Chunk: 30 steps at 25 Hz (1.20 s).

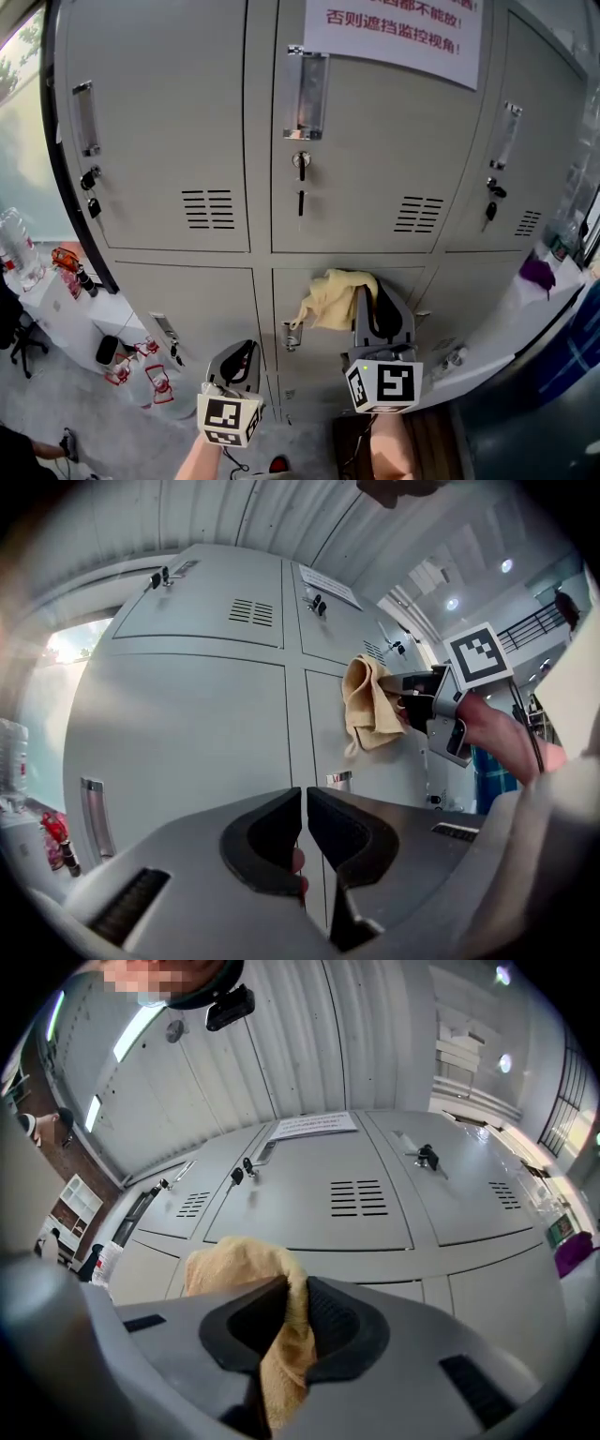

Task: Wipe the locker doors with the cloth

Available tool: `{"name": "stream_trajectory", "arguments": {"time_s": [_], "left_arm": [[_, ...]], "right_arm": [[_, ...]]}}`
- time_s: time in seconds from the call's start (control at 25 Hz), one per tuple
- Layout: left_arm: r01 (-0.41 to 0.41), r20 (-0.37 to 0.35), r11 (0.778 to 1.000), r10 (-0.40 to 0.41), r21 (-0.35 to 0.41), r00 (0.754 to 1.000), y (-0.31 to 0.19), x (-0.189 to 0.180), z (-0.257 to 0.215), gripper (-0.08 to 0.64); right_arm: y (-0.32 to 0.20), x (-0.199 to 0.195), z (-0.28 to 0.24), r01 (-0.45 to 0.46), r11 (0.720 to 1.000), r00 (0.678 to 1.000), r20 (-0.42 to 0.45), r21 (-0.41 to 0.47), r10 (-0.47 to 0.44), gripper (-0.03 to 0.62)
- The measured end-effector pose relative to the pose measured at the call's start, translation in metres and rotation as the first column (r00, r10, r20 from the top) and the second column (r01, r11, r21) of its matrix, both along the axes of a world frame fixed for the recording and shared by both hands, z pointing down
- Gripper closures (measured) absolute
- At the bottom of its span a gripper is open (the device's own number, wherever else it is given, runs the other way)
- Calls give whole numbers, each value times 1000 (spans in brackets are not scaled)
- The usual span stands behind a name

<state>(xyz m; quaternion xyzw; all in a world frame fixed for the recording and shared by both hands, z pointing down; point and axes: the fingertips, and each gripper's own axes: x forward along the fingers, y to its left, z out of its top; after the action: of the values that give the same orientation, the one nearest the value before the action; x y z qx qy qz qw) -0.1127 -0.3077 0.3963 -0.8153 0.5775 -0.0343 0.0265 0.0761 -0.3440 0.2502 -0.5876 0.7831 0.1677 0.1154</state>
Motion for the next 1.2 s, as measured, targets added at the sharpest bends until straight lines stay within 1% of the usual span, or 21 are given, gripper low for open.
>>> {"name": "stream_trajectory", "arguments": {"time_s": [0.44,0.76,1.04,1.2], "left_arm": [[-59,2,998,60,-19,998,-2,25,5,520],[-82,11,996,82,-29,997,-1,32,9,520],[-81,15,996,82,-26,997,-1,31,7,520],[-80,17,996,81,-26,997,1,30,7,520]], "right_arm": [[-6,66,3,-143,989,990,3,-29,143,525],[-8,106,6,-210,976,975,61,-63,214,525],[-9,114,6,-229,971,970,70,-65,233,525],[-5,111,6,-207,976,975,70,-65,211,525]]}}
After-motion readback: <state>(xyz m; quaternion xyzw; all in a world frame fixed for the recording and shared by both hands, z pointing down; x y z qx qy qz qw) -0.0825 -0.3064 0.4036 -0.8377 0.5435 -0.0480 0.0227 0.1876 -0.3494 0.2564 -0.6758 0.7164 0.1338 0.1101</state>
